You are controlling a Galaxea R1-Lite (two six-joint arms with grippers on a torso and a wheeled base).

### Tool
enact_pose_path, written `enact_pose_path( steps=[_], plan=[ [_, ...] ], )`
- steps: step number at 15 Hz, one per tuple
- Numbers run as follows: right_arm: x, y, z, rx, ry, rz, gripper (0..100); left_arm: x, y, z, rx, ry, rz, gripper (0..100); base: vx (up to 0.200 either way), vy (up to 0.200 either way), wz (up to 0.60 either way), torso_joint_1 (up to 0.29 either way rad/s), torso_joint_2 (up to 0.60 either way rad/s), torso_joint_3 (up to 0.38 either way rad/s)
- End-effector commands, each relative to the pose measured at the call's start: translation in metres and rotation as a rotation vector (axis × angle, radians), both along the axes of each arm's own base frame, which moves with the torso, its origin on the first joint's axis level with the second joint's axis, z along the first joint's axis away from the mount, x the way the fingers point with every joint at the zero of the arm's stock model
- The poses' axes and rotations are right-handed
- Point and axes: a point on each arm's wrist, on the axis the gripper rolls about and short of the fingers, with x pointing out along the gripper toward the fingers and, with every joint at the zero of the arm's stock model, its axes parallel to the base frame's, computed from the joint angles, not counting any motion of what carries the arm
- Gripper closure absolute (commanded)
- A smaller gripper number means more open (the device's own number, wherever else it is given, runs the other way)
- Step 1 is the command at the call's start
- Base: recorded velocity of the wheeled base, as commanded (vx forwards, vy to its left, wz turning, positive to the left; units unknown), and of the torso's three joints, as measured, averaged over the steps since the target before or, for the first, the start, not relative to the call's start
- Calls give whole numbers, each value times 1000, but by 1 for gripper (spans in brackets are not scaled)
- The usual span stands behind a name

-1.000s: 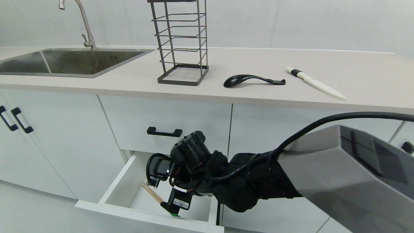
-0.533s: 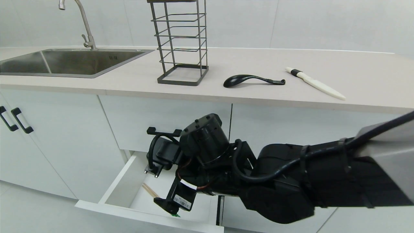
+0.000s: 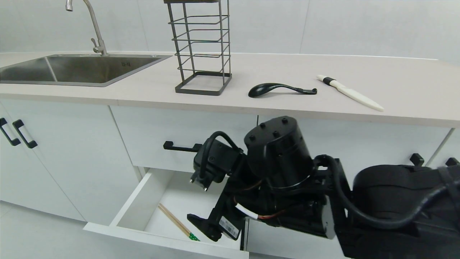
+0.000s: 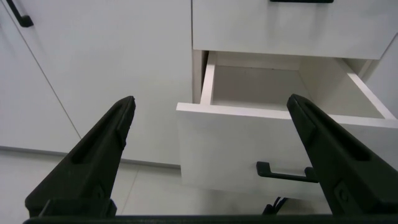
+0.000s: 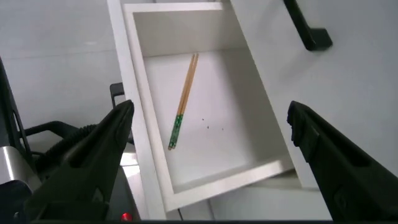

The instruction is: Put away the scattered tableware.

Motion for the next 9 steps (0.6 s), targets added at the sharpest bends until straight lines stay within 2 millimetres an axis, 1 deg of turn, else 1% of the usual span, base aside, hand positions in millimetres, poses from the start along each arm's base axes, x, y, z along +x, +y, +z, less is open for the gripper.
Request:
enact_pose_path(
  steps=[1,4,5,7,8,9],
  plan=[
    [-11,-22,17,33,-15,-47,0,0,0,0,0,0,0,0,0,0,0,0,0,0],
    [-23,-43,26,55,-19,-84,0,0,0,0,0,0,0,0,0,0,0,0,0,0],
    [-24,-48,26,48,-29,-109,0,0,0,0,0,1,0,0,0,0,0,0,0,0],
    [-22,-57,21,-1,-78,-245,0,0,0,0,0,0,0,0,0,0,0,0,0,0],
    [-21,-65,20,1,-81,-311,0,0,0,0,0,1,0,0,0,0,0,0,0,0],
    [-22,-69,18,18,-70,-333,0,0,0,0,0,0,0,0,0,0,0,0,0,0]
  ],
)
